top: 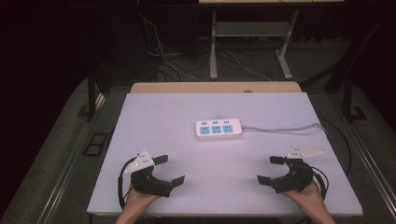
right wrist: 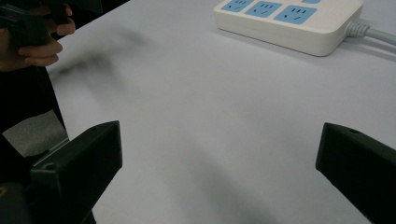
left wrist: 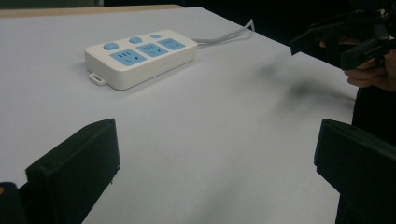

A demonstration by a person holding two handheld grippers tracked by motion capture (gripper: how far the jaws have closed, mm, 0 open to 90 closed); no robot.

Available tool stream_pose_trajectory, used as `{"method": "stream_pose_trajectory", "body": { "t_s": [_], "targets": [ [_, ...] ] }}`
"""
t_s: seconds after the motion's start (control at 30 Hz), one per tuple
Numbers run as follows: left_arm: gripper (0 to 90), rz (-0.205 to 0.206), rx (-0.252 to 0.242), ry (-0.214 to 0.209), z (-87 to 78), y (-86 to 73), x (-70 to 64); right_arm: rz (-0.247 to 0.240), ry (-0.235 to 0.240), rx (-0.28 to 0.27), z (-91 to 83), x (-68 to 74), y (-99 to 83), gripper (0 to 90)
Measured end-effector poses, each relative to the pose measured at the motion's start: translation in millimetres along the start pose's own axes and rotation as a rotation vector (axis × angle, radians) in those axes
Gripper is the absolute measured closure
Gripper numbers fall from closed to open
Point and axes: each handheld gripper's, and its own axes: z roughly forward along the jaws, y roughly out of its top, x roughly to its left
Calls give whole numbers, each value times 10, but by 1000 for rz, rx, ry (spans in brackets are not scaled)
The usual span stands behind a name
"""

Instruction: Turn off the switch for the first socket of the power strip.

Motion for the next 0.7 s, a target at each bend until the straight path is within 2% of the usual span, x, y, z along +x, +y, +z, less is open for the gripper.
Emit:
{"method": "stream_pose_trajectory", "body": {
  "t_s": [0.7],
  "targets": [
    [0, -22, -3, -13, -17, -5, 53, 11, -4, 10, -8, 4, 0, 2]
  ]
}}
